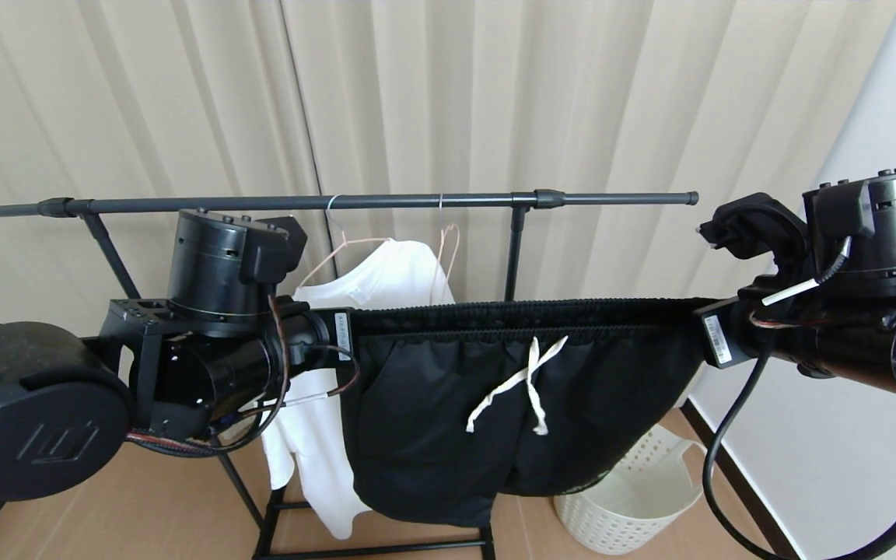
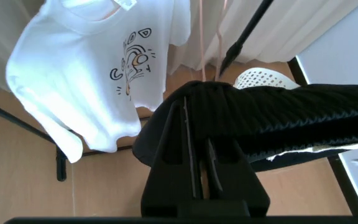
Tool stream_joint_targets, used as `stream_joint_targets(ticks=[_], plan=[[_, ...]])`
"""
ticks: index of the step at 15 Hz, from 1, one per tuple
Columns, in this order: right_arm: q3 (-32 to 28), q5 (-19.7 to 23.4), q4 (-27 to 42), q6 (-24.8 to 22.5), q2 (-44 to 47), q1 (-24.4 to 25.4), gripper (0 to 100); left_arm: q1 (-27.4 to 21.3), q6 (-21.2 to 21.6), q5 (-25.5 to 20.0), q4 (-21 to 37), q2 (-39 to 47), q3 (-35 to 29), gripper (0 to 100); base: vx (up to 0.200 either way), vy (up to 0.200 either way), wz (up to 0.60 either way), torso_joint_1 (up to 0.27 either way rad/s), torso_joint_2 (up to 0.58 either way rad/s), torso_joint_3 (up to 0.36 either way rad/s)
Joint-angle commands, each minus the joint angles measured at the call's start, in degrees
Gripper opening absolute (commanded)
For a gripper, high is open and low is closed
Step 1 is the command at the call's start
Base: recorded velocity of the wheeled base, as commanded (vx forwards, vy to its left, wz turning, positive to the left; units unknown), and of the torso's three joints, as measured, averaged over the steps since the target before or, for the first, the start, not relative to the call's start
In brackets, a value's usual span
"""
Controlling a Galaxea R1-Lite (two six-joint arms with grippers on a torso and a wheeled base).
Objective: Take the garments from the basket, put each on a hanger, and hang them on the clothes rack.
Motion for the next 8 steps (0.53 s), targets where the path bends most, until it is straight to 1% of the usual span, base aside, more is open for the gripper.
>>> stream_joint_targets(ticks=[1, 3, 4, 5, 6, 7, 8], plan=[[0.5, -0.1, 0.2, -0.7, 0.1, -0.5, 0, 0.3, 0.1, 0.1, -0.1, -0.2, -1.0, 0, 0.000, 0.000, 0.00, 0.000, 0.00, 0.000], [1.6, -0.1, 0.5, -1.3, -1.2, 0.3, 0, 0.3, 0.8, 0.0, -0.1, 0.3, -2.8, 0, 0.000, 0.000, 0.00, 0.000, 0.00, 0.000], [3.3, -0.1, 0.7, -2.6, -3.4, 3.2, 0, 0.3, 0.9, 0.0, -0.1, 1.8, -5.2, 0, 0.000, 0.000, 0.00, 0.000, 0.00, 0.000], [4.2, -0.1, 0.9, -3.2, -4.1, 4.1, 0, 0.3, 0.9, 0.0, 0.0, 2.3, -6.1, 0, 0.000, 0.000, 0.00, 0.000, 0.00, 0.000], [6.4, -0.1, 2.4, -5.9, -6.8, 7.4, 0, 0.3, 1.3, -0.1, 0.0, 4.3, -9.6, 0, 0.000, 0.000, 0.00, 0.000, 0.00, 0.000], [7.7, 0.0, 3.9, -7.0, -8.4, 10.7, 0, 0.3, 1.4, -0.2, 0.0, 6.1, -12.2, 0, 0.000, 0.000, 0.00, 0.000, 0.00, 0.000], [8.2, 0.0, 5.0, -7.0, -9.0, 12.8, 0, 0.3, 1.3, -0.2, -0.1, 7.4, -13.7, 0, 0.000, 0.000, 0.00, 0.000, 0.00, 0.000]])
